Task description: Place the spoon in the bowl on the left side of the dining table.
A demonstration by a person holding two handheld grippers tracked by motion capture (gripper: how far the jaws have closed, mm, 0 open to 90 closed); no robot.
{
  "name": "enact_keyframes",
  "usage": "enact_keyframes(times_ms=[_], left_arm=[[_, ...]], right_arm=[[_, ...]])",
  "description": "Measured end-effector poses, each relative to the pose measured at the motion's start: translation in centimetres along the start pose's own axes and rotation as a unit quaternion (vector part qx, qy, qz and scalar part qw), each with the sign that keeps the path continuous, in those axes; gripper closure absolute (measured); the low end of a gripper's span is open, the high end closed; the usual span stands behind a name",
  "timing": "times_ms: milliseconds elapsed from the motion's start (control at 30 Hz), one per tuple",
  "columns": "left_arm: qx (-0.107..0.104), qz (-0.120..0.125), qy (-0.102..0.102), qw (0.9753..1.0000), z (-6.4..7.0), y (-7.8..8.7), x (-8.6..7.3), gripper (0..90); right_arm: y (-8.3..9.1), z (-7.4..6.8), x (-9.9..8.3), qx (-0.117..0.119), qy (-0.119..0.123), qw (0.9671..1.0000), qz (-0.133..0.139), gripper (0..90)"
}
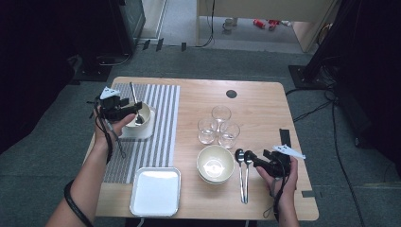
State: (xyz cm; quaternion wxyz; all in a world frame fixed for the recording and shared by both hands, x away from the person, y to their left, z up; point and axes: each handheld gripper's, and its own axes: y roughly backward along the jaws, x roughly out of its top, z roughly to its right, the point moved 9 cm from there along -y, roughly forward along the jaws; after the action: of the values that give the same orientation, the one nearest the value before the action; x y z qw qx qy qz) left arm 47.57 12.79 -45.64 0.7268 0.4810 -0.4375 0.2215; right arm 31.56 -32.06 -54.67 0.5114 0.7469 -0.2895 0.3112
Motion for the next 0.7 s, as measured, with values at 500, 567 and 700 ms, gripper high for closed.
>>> enact_keyframes(times_ms=[500, 567, 700], left_arm=[[-0.013, 0.006, -0.019, 0.9997, 3.3, 3.6, -2.1, 16.2], [-0.014, 0.01, -0.018, 0.9997, 3.6, 4.0, -2.3, 13.4], [-0.018, 0.011, -0.02, 0.9996, 4.3, 4.8, -3.3, 11.3]], right_arm=[[0.0, -0.2, -0.1, -0.005, 0.013, 0.9999, -0.002, 32.2], [-0.1, -0.3, -0.1, -0.005, 0.015, 0.9999, -0.003, 32.1], [-0.2, -0.4, -0.2, -0.008, 0.019, 0.9998, -0.005, 31.5]])
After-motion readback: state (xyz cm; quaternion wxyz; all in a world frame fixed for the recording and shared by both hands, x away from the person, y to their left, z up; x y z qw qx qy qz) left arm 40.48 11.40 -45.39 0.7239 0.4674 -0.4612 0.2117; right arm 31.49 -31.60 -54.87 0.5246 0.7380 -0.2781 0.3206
